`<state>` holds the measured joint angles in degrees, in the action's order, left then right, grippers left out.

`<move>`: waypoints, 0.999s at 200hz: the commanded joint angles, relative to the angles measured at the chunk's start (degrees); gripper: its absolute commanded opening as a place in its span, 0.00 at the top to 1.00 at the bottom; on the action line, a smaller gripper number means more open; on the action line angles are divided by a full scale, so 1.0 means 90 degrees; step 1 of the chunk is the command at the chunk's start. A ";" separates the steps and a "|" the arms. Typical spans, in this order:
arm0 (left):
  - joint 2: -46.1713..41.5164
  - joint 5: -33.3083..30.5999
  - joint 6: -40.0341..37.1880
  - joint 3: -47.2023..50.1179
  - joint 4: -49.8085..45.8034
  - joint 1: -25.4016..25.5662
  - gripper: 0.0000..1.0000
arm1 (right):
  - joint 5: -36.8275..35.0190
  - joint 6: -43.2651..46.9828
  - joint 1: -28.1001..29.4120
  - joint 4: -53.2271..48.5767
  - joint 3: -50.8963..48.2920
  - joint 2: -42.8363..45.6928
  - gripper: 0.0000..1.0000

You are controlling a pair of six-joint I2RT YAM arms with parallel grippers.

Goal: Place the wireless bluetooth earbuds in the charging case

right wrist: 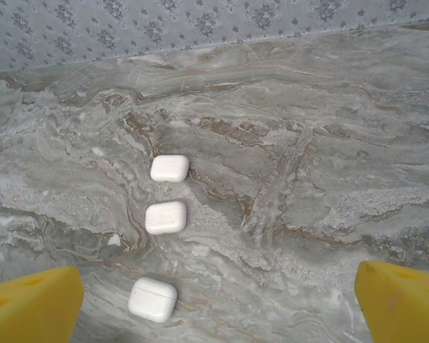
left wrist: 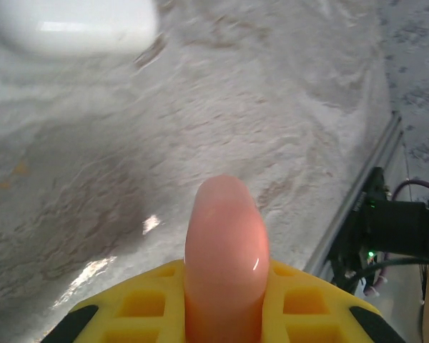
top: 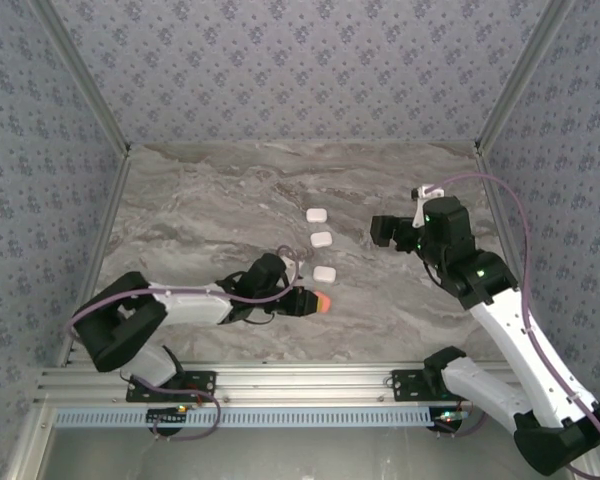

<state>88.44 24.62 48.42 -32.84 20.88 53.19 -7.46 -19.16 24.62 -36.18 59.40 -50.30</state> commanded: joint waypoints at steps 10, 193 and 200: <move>0.0489 -0.0099 0.0722 -0.0326 0.0319 0.0135 0.96 | -0.0309 -0.0118 -0.0024 -0.0412 -0.0046 0.0305 0.00; -0.3409 -0.3507 -0.2040 -0.0849 -0.3353 -0.2819 0.01 | -0.1073 0.0462 -0.1563 0.0919 -0.1538 0.0593 0.00; -0.3558 -0.3515 -0.2127 -0.0776 -0.3282 -0.3155 0.01 | -0.1078 0.0458 -0.1735 0.1253 -0.1811 0.0589 0.00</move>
<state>60.97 -1.45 36.84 -40.58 -5.85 32.40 -14.00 -14.76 12.58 -34.59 49.43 -45.56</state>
